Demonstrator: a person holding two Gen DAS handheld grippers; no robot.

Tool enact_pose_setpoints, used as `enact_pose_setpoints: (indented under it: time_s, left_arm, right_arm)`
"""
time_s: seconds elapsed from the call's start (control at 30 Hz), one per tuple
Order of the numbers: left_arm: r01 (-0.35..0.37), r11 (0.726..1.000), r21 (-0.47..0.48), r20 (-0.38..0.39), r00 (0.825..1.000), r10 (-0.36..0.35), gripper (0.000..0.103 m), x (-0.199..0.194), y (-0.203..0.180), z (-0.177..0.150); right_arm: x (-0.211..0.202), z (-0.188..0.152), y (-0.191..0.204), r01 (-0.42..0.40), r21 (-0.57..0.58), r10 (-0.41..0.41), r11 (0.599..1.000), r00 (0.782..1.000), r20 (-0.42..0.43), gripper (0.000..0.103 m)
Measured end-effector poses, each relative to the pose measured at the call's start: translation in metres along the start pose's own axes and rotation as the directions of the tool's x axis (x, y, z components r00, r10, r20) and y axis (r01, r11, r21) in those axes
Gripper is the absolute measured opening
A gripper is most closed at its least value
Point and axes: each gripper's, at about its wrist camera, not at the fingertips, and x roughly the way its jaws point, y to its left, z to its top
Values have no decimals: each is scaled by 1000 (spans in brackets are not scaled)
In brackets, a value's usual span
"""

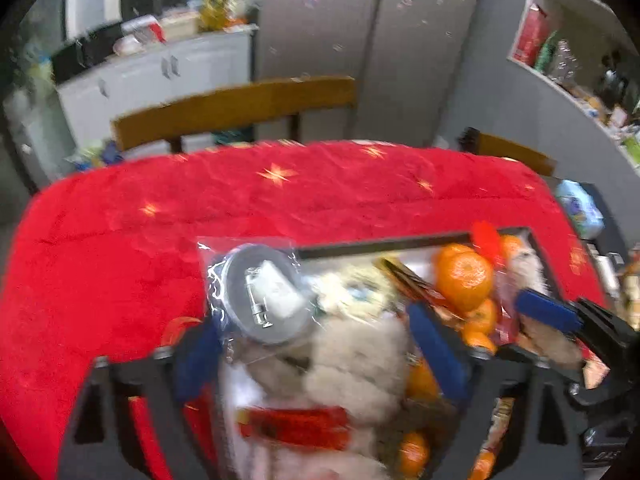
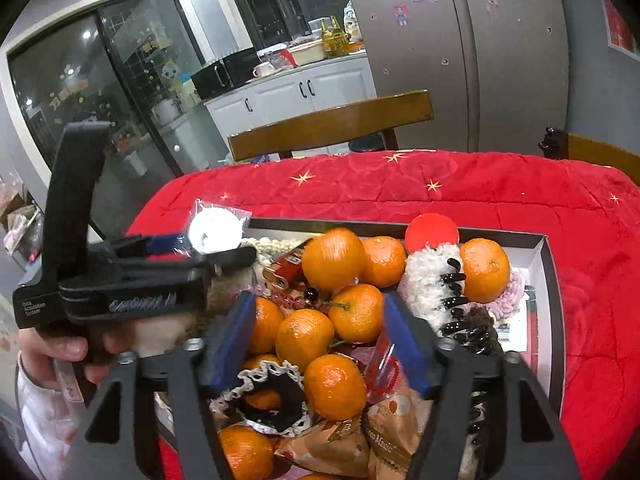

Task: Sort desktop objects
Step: 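Open left tool to drop the packet while right tool releases the mandarin, then raise both tools toward the mandarin on the doily and the wooden bead bracelet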

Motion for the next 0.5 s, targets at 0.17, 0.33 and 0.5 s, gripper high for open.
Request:
enact_pose_setpoints:
  time_s: [0.17, 0.33, 0.5]
  left_arm:
    - [13, 999, -30, 12, 1000, -12, 102, -5, 4, -2]
    - [58, 997, -58, 25, 998, -57, 103, -19, 8, 4]
    - [98, 992, -79, 58, 994, -94, 103, -37, 12, 10]
  right_arm:
    - [-11, 6, -3, 2, 7, -3, 1000, 999, 37, 103]
    - [-22, 9, -1, -10, 14, 9, 1000, 998, 54, 103]
    - [-34, 12, 4, -1, 0, 1, 1000, 997, 77, 103]
